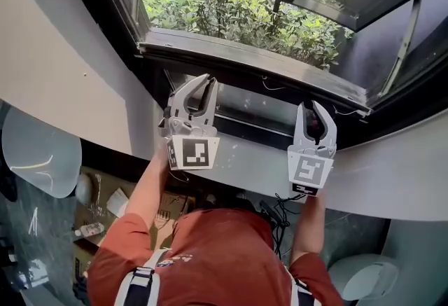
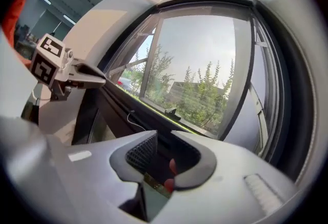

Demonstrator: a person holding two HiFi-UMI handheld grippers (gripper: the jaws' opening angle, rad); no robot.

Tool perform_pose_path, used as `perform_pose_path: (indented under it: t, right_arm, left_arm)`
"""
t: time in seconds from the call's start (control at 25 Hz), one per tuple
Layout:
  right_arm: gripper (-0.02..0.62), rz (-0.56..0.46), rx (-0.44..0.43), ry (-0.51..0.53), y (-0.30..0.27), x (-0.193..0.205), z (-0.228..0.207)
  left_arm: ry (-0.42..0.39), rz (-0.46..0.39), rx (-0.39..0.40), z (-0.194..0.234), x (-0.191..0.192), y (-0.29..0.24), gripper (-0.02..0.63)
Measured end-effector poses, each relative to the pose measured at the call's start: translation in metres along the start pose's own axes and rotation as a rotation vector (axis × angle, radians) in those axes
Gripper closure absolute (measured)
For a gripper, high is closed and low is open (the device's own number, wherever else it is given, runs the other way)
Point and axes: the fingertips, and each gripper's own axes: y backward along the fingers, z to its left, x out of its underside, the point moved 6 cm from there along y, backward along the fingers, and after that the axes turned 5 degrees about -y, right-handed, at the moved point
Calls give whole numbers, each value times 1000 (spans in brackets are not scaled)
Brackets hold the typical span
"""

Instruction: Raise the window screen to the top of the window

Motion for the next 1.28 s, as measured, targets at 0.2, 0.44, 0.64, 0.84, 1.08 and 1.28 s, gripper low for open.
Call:
perform_pose_path:
  t: [0.2,0.44,0.64,0.84,1.08,1.28]
  right_arm:
    - [464,100,-30,314,-11,5,0]
    - [405,253,-53,684,-23,21,-7]
    - [405,283,-37,795,-26,24,-6]
    - [405,287,-15,853,-26,25,-3]
    - [405,288,-5,875,-27,27,-2]
    - [405,317,-15,872,-27,31,-2]
  left_arm:
    - [-279,51,77,4,9,-13,518]
    - [-532,182,222,1,28,-27,445]
    - [-684,257,256,4,42,-37,420]
    - [-773,296,271,1,52,-44,416]
    - [-832,313,265,-1,53,-50,416]
    - [-859,309,263,-2,53,-49,416]
